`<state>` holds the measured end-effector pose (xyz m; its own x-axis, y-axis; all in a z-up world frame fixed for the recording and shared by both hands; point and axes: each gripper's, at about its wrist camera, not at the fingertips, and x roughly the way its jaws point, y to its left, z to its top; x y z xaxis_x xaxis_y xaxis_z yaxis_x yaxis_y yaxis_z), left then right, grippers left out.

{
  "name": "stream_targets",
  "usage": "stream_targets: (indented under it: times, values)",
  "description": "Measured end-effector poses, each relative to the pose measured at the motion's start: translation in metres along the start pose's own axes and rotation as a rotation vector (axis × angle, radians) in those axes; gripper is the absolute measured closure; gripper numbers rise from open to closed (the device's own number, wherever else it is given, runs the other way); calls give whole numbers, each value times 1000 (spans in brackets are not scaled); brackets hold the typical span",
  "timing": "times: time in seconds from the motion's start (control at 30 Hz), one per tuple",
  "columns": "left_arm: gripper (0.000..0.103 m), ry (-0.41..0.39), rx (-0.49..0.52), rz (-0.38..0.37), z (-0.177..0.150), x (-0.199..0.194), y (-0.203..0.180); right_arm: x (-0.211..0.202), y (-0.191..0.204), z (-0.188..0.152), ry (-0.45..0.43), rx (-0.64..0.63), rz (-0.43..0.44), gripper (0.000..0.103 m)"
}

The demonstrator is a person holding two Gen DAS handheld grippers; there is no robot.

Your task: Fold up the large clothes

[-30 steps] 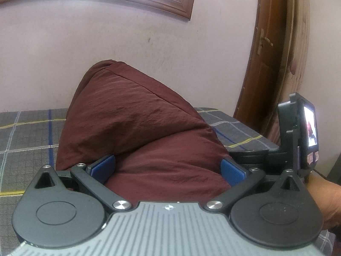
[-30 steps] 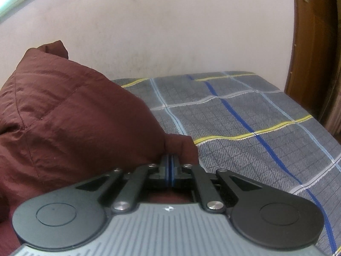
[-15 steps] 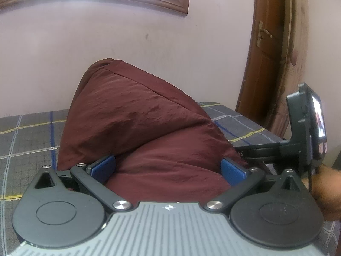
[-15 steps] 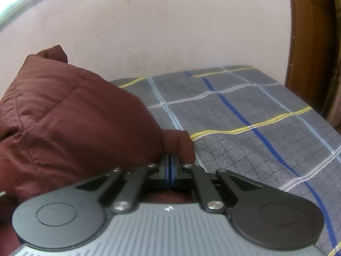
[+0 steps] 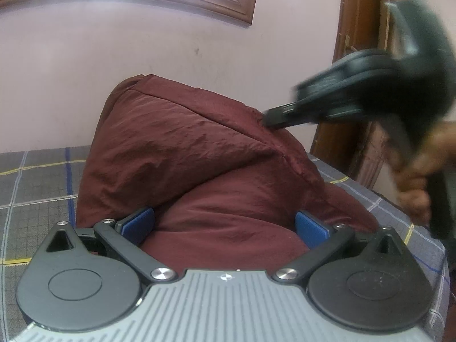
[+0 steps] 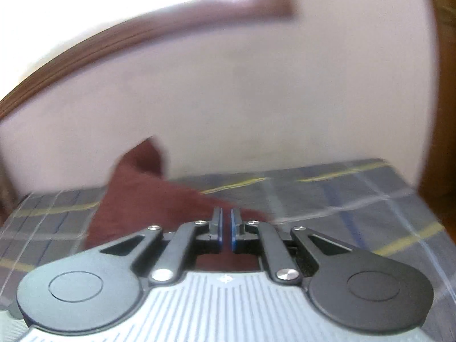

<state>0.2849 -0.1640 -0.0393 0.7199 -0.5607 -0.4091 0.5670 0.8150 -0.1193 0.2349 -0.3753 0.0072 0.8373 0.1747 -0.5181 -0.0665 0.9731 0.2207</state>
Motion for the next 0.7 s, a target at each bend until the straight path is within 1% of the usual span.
stream_targets:
  times: [0.1, 0.13, 0.2, 0.23, 0.37, 0.47, 0.5, 0.7]
  values:
    - [0, -1, -4, -4, 0, -1, 2, 34, 15, 0, 102, -91, 40, 97]
    - [0, -2, -5, -6, 1, -1, 2, 45, 17, -3, 132, -125, 32, 98]
    - [0, -8, -3, -10, 0, -2, 2, 62, 14, -11, 186, -139, 13, 99]
    - [0, -9, -4, -13, 0, -2, 2, 68, 9, -17, 201, -116, 17, 99]
    - [0, -6, -10, -25, 0, -4, 4, 78, 1, -37, 195, -88, 9, 100]
    - [0, 3, -25, -47, 4, -5, 8, 86, 4, -52, 174, -110, -46, 100]
    - [0, 2, -35, -55, 4, -5, 10, 88, 4, -55, 168, -111, -53, 100]
    - [0, 2, -37, -68, 3, -2, 12, 100, -8, -61, 144, -82, -53, 100]
